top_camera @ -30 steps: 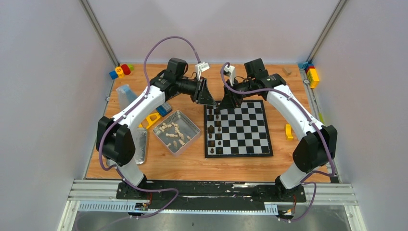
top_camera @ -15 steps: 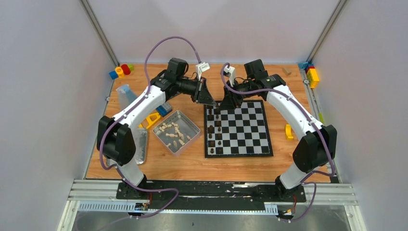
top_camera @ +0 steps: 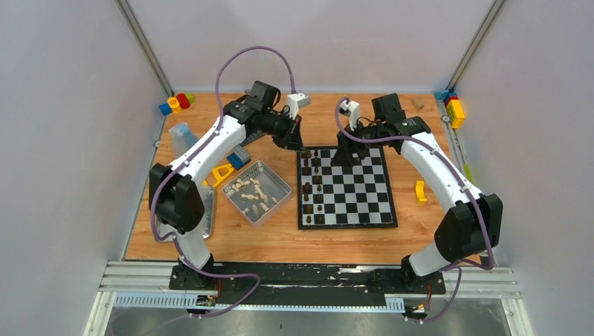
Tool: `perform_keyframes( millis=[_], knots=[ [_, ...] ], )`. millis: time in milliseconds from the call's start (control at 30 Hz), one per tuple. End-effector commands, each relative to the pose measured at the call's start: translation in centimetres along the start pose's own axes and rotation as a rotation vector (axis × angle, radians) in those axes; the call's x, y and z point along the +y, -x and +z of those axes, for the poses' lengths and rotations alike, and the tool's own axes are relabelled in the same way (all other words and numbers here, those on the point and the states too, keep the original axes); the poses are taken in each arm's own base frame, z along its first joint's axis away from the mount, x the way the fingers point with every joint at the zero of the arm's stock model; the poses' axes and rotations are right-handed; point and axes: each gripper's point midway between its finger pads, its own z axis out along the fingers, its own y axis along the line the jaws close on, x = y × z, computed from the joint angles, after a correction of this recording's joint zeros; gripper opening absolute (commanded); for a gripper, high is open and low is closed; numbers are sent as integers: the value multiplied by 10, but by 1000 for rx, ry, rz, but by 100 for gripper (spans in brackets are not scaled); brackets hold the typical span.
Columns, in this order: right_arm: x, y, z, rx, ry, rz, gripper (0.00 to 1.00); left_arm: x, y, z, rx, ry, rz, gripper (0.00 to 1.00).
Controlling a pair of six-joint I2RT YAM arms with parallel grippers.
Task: Set up the chess pieces on the board
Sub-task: Place the chess piece on the chessboard.
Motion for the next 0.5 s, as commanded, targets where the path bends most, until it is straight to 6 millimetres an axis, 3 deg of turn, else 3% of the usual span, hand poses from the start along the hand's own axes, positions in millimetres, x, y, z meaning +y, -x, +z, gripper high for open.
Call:
perform_keyframes(
  millis=[0,467],
  knots=[
    [-8,2,-22,-52,-60,-34,62,28,-21,5,138,130,41,0],
    [-38,-38,-28,-58,-117,46,61,52,-52,42,396,268,73,0]
  ],
)
